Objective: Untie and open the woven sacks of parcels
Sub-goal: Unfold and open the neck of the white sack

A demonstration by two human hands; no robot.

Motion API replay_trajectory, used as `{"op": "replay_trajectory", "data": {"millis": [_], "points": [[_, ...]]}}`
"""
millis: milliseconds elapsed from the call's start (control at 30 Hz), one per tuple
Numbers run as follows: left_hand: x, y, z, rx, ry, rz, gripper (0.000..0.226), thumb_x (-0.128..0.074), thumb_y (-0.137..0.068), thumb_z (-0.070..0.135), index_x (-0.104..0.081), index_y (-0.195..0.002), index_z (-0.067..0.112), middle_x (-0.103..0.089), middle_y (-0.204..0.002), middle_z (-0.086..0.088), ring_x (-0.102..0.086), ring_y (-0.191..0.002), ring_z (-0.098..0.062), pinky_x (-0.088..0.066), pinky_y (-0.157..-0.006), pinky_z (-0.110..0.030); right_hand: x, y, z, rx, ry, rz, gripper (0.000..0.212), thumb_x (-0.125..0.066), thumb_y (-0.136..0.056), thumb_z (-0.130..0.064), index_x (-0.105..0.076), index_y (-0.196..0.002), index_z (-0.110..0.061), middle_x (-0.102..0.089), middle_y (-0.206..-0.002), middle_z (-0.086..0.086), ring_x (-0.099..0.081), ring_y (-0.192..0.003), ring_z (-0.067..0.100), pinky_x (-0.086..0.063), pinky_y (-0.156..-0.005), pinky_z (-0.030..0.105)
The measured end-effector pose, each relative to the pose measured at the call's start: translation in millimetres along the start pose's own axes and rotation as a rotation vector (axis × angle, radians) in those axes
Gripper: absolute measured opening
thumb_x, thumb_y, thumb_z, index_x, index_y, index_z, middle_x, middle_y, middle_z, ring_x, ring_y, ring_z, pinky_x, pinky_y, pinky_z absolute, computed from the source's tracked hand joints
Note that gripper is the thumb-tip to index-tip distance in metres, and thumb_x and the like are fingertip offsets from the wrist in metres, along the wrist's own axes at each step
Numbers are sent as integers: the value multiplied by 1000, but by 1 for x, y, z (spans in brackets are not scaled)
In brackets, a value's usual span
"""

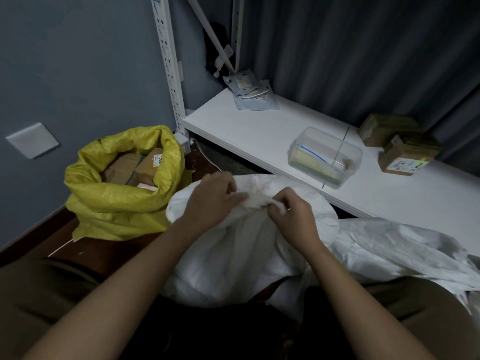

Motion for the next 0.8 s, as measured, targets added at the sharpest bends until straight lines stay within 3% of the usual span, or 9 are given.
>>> {"op": "replay_trajectory", "data": {"millis": [33, 100, 200, 267, 367, 467, 533, 700, 800], "points": [[5, 13, -5, 70, 83, 108, 28, -61, -87, 41, -52, -75, 17, -52, -72, 6, -50, -73, -14, -36, -66, -27, 3, -1, 7, -82, -51, 43, 14, -67, -77, -8, -55, -75, -15, -56, -65, -7, -51, -61, 3, -38, -55, 16], [-2, 42, -19, 235, 244, 164, 29, -52, -94, 37, -52, -72, 17, -60, -67, 2, -57, -66, -14, -42, -65, -28, 5, 1, 21, -240, -149, 107, 13, -68, -79, -9, -56, -75, -13, -56, -67, -6, -50, -60, 2, -38, -54, 11], [-37, 76, -37, 486, 612, 158, 14, -51, -95, 31, -48, -95, 17, -65, -83, -4, -66, -79, -24, -53, -70, -40, 2, 7, 32, -413, -234, 165, 15, -69, -81, -13, -55, -76, -12, -55, -70, -4, -49, -62, 6, -38, -53, 8], [-61, 81, -36, 575, 760, 111, 27, -52, -94, 31, -34, -111, 21, -60, -94, -4, -64, -85, -24, -54, -75, -42, -1, 13, 33, -473, -276, 199, 17, -70, -81, -12, -54, -74, -14, -53, -69, -4, -50, -63, 8, -38, -55, 11], [-78, 66, -17, 629, 959, 42, 59, -57, -88, 43, -13, -128, 44, -49, -122, -8, -57, -107, -25, -53, -88, -48, -3, 22, 29, -505, -340, 222, 19, -69, -81, -9, -52, -74, -14, -51, -68, -3, -48, -61, 9, -39, -54, 11], [-79, 44, -5, 738, 1200, 33, 72, -58, -92, 27, -5, -139, 34, -45, -116, -8, -54, -113, -29, -55, -81, -39, 0, 28, 15, -410, -329, 168, 19, -66, -82, -4, -51, -75, -12, -50, -68, -3, -47, -60, 8, -39, -54, 10], [-71, 29, -1, 715, 1225, 72, 71, -60, -90, 14, -13, -140, 30, -45, -121, -11, -56, -112, -30, -56, -82, -39, 3, 30, 6, -339, -319, 127, 23, -67, -80, -4, -48, -72, -14, -48, -66, -4, -44, -60, 9, -38, -54, 13], [-27, 6, 23, 421, 945, 203, 61, -55, -80, -2, -38, -133, 22, -48, -131, -18, -52, -116, -36, -47, -97, -53, 8, 32, -21, -151, -361, 55, 20, -60, -78, -13, -40, -77, -16, -39, -72, -6, -36, -63, 4, -33, -59, 15], [-17, 12, 30, 363, 952, 243, 54, -57, -82, -4, -46, -130, 20, -53, -126, -17, -56, -112, -33, -51, -92, -47, 2, 34, -25, -225, -544, 106, 15, -60, -93, -21, -46, -93, -14, -49, -78, -9, -47, -68, 2, -40, -64, 14]]}}
Point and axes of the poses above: each hand's wrist, its own y-axis away from the middle knuckle, its own x-axis out of the back of the hand, z = x × y, the point moved 7 cm from there along -y, towards the middle knuckle
